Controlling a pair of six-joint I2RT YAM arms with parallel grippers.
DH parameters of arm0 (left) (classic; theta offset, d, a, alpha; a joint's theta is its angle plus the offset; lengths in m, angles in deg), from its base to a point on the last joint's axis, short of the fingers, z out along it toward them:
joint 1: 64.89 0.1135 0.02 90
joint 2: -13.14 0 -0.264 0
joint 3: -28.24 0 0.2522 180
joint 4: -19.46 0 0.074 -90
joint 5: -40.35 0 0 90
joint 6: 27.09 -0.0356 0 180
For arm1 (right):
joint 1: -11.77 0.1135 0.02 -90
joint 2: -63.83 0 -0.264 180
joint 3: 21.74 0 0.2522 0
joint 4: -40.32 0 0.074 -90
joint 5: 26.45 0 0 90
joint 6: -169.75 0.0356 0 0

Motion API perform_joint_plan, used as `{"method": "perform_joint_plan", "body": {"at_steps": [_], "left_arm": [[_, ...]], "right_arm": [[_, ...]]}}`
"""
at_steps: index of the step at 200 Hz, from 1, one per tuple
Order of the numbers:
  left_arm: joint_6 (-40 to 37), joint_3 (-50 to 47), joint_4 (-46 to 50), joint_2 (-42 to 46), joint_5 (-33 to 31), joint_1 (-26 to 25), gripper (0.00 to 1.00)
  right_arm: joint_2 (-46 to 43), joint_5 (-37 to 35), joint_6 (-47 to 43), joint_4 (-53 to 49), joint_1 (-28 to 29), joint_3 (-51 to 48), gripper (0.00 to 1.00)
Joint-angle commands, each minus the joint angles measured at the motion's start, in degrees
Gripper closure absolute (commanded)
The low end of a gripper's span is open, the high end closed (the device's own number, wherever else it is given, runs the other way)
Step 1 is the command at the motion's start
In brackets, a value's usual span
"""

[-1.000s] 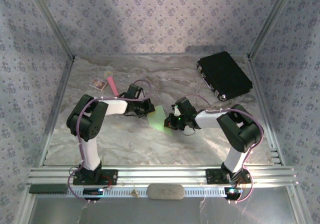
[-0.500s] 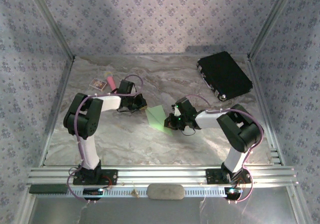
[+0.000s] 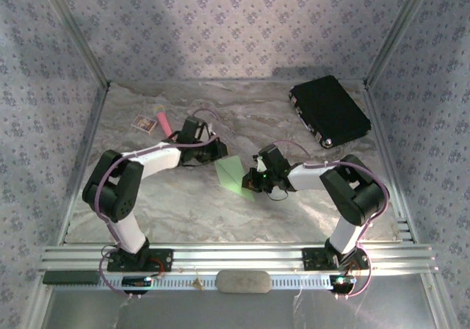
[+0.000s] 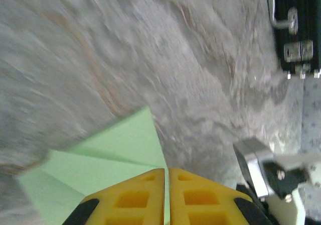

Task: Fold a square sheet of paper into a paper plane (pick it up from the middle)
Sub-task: Fourth fold the wing at the center of the table.

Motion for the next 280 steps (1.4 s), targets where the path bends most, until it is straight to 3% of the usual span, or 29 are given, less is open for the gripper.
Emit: {"method": "perform_joint_plan", "body": {"at_steps": [1,59,107,128,174,207,280], "left_arm": [[0.89,-0.42,-2.96,-3.79,2.08,-2.06,0.9],[1.21,-0.6,-3.25,-10.97,1.55,-2.95,0.94],[0.77,-4.19,-4.69,-11.85,1.85,-2.42,0.97],[0.76,-4.51,-4.87,-11.51,1.85,-2.25,0.97],[0.78,-4.21,-4.76,-11.42,2.0,-2.26,0.97],[0.86,-4.2,-4.56,-11.54,1.65,-2.24,0.97],[1.6,-4.41,-6.22,-12.6,2.01,-2.01,0.97]], "right_arm": [[1.0,-2.35,-0.23,-7.91,0.63,-2.52,1.0],[-0.97,-1.38,-1.11,-6.67,0.45,-2.33,1.0],[-4.86,1.28,-3.33,-4.2,0.94,0.64,1.0],[-2.34,4.35,-3.83,-3.1,1.58,3.82,1.0],[5.22,2.8,-3.92,-4.82,0.9,6.64,1.0],[4.94,4.57,-2.68,-2.39,-0.1,1.88,1.0],[-9.01,3.72,-3.66,-2.17,-0.64,-11.84,1.0]]}}
